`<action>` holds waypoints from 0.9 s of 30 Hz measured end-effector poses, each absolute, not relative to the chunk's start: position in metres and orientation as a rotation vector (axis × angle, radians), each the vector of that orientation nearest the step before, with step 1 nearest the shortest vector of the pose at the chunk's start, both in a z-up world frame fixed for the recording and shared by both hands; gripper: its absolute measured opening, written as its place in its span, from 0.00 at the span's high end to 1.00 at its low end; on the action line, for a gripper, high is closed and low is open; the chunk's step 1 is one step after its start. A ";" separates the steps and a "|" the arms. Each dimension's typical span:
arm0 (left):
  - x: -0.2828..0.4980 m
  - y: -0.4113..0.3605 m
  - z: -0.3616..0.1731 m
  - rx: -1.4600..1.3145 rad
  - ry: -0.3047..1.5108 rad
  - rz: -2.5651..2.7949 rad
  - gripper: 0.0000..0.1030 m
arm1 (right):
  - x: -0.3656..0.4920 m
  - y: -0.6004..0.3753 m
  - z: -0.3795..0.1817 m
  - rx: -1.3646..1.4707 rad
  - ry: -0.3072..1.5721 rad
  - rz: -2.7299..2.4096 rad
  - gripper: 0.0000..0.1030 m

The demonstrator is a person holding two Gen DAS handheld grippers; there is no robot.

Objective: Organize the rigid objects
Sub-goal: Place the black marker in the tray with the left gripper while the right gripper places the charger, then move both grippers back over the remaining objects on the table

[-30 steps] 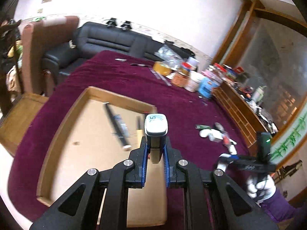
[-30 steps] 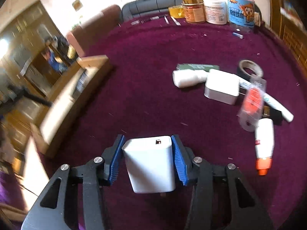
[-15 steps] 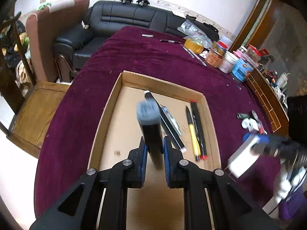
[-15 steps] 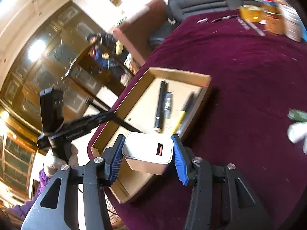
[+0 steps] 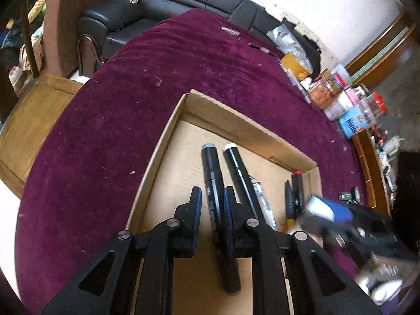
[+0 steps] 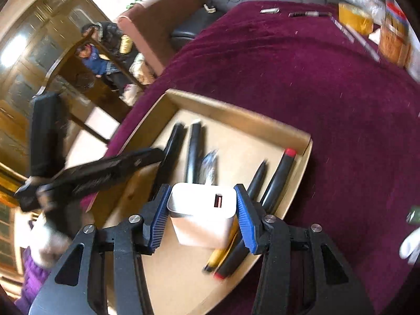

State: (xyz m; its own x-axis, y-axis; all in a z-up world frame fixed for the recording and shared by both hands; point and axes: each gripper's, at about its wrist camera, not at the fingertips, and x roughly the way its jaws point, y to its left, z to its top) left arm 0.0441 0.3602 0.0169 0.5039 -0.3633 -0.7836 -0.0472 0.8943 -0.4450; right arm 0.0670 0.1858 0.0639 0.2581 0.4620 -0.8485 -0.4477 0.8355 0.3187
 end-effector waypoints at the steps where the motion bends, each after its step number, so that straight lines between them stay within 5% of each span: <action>1: 0.039 0.362 0.018 -0.451 1.022 -0.201 0.84 | 0.071 0.189 0.063 0.001 1.160 0.604 0.55; 5: 0.013 0.371 0.030 -0.489 0.951 -0.197 0.67 | 0.084 0.203 0.055 -0.065 1.157 0.530 0.56; 10: -0.009 0.375 0.039 -0.525 0.898 -0.204 0.63 | 0.092 0.204 0.043 -0.044 1.160 0.463 0.55; 15: -0.024 0.372 0.045 -0.511 0.861 -0.176 0.46 | 0.089 0.206 0.038 -0.069 1.154 0.418 0.53; 27: -0.034 0.360 0.046 -0.501 0.855 -0.163 0.44 | 0.060 0.191 0.093 -0.054 0.964 0.413 0.53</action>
